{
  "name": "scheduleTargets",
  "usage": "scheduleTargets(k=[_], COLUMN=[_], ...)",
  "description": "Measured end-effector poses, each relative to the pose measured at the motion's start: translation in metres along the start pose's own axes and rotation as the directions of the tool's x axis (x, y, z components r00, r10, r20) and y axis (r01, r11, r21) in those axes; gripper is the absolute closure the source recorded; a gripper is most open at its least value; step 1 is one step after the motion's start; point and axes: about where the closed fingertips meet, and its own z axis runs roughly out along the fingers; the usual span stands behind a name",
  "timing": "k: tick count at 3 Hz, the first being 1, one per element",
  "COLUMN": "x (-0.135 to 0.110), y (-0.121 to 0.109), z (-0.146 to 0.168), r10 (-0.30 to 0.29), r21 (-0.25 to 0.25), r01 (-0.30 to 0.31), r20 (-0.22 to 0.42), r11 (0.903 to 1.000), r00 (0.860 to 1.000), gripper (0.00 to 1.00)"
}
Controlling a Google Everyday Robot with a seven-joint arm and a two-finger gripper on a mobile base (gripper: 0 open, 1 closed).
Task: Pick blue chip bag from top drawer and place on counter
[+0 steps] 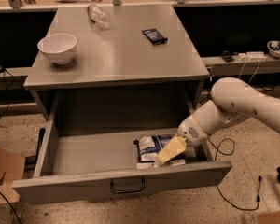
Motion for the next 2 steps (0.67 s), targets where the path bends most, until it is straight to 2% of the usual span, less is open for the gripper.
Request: scheduleTargets(k=[1,2], x=[-0.002,-0.012], y=[-0.002,0.002], z=[-0.004,-0.017], r10=[0.005,-0.020], r21=[0.018,0.044], r01=[-0.005,0.018], r20=[0.007,0.028], r11=[0.9998,0.9989], r00=[1.000,0.999], gripper=[0.49,0.72])
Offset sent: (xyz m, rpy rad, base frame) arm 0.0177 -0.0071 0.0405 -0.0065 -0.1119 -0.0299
